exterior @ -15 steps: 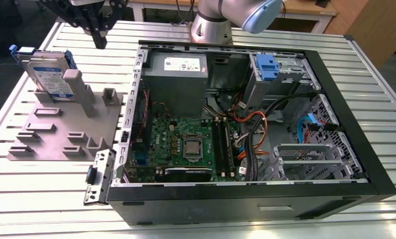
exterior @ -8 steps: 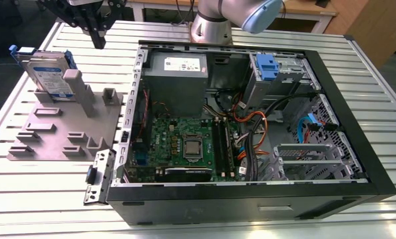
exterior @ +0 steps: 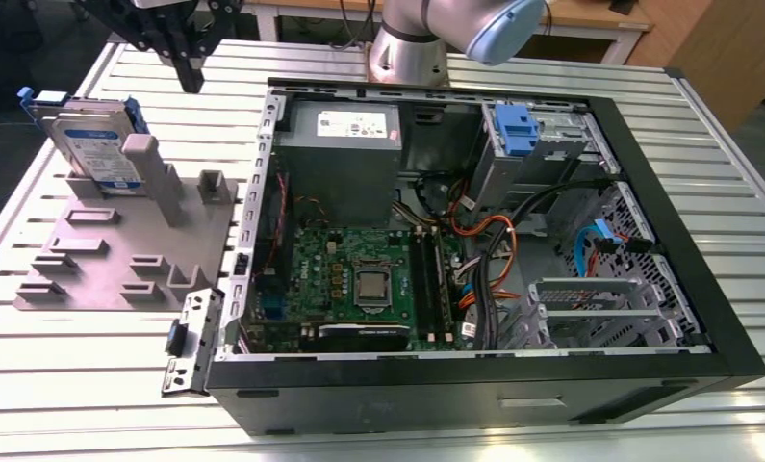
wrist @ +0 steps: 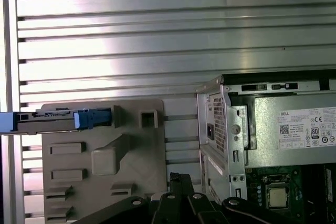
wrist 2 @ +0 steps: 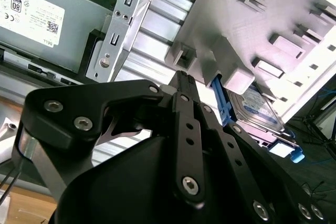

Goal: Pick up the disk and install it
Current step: 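Reach for the disk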

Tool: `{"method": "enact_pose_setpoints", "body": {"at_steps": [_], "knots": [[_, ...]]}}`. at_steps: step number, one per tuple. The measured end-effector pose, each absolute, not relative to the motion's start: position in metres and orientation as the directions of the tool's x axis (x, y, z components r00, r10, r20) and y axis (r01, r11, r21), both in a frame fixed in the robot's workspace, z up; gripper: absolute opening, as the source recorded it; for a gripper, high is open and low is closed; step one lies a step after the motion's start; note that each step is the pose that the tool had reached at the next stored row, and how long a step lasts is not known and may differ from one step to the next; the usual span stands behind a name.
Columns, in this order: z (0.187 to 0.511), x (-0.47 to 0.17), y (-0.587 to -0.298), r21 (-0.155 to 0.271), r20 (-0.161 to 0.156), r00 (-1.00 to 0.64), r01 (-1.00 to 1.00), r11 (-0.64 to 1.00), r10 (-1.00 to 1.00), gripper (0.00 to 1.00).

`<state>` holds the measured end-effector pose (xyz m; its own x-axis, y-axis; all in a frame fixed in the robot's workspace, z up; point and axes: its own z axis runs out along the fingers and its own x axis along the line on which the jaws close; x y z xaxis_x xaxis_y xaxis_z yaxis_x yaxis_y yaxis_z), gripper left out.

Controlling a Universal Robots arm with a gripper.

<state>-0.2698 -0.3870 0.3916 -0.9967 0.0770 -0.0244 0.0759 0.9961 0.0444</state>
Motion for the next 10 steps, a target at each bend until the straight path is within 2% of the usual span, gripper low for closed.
{"method": "enact_pose_setpoints", "body": {"at_steps": [10], "knots": [[0.3916,-0.2783,-0.3853,0.044,-0.024,-0.997,0.076,0.996,0.077,0.11]]}}
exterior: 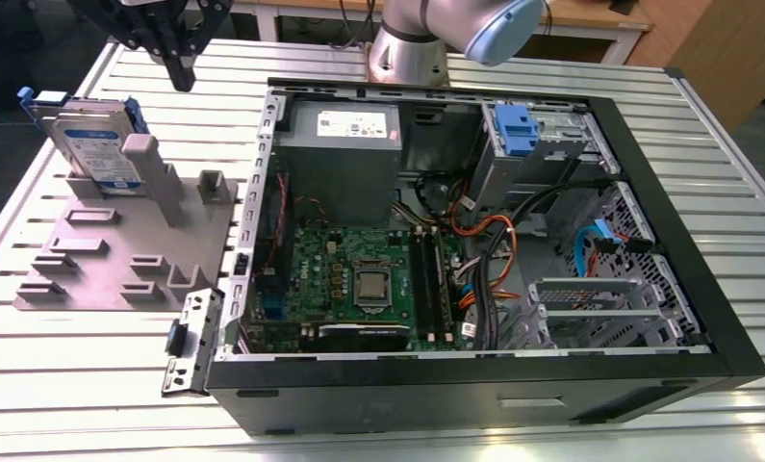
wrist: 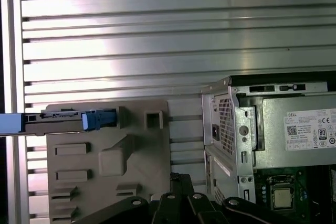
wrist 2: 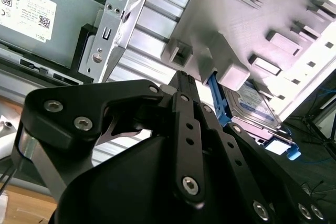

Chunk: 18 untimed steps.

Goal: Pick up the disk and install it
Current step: 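Reach for the disk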

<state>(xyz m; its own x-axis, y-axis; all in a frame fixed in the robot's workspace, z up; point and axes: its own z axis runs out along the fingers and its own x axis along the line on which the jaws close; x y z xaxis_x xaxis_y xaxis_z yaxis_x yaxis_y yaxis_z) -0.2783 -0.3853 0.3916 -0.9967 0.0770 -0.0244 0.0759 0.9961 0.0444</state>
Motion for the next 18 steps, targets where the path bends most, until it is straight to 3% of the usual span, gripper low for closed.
{"method": "enact_pose_setpoints", "body": {"at_steps": [18], "knots": [[0.3915,-0.2887,-0.3838,0.044,-0.024,-0.997,0.076,0.996,0.077,0.11]]}}
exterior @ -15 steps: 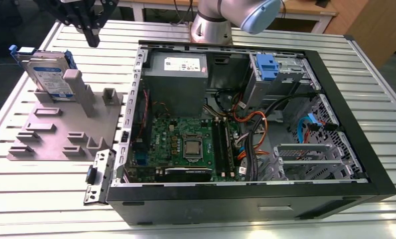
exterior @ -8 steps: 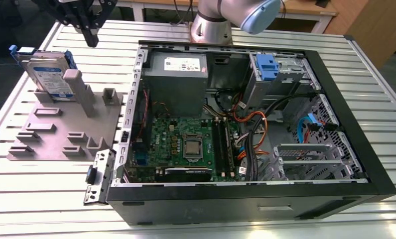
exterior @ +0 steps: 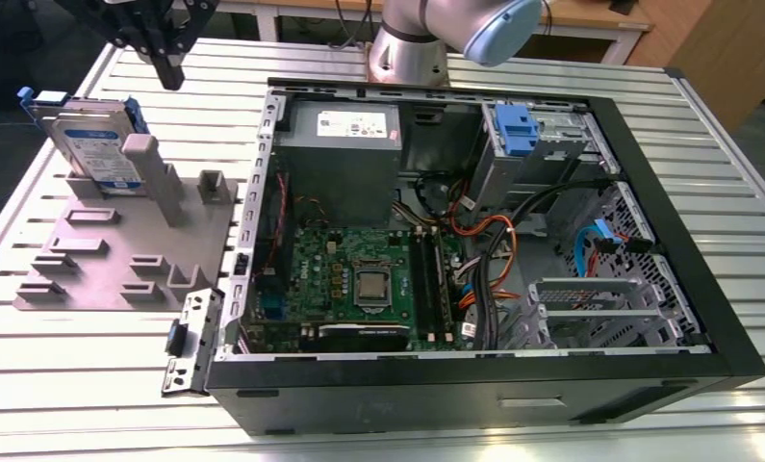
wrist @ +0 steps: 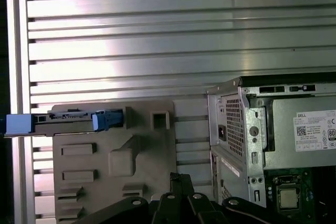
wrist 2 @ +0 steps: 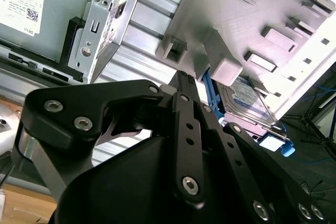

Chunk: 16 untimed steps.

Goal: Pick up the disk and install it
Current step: 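Reach for the disk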

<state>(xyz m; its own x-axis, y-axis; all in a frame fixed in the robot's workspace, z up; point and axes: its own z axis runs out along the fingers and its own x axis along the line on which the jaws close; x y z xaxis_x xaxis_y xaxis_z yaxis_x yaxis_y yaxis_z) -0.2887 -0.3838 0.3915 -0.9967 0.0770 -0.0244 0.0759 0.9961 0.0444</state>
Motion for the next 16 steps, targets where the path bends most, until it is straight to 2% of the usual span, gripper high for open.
{"method": "enact_pose_setpoints", "body": {"at_steps": [16], "knots": [[0.3905,-0.2954,-0.3827,0.044,-0.024,-0.997,0.076,0.996,0.077,0.11]]}}
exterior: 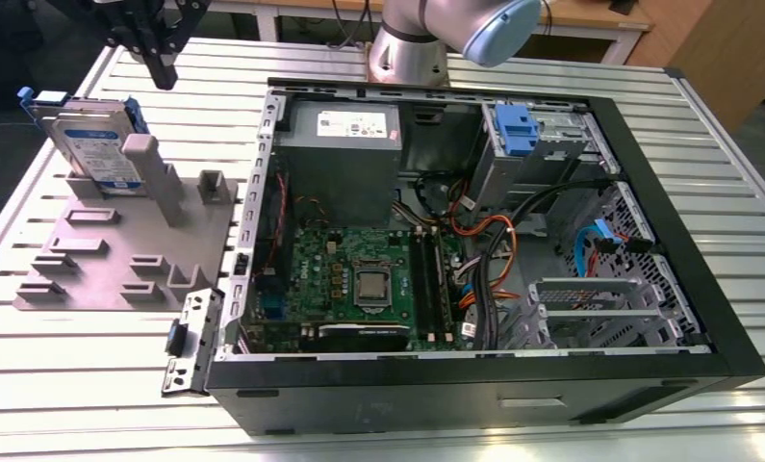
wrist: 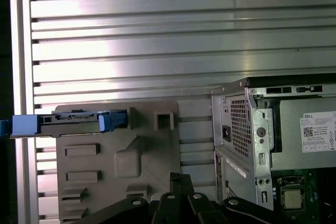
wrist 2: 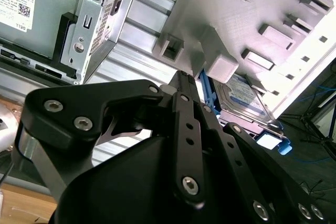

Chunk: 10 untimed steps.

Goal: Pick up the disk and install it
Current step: 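Reach for the disk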

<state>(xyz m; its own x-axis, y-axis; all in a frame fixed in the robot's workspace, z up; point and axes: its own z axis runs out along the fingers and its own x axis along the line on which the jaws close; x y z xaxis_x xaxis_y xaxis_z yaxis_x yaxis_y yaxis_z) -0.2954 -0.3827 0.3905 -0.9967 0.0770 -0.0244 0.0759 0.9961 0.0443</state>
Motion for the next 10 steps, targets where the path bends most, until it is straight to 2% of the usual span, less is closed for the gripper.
{"method": "enact_pose_setpoints", "body": {"at_steps": [10], "knots": [[0.390,-0.306,-0.381,0.044,-0.024,-0.997,0.076,0.996,0.077,0.11]]}}
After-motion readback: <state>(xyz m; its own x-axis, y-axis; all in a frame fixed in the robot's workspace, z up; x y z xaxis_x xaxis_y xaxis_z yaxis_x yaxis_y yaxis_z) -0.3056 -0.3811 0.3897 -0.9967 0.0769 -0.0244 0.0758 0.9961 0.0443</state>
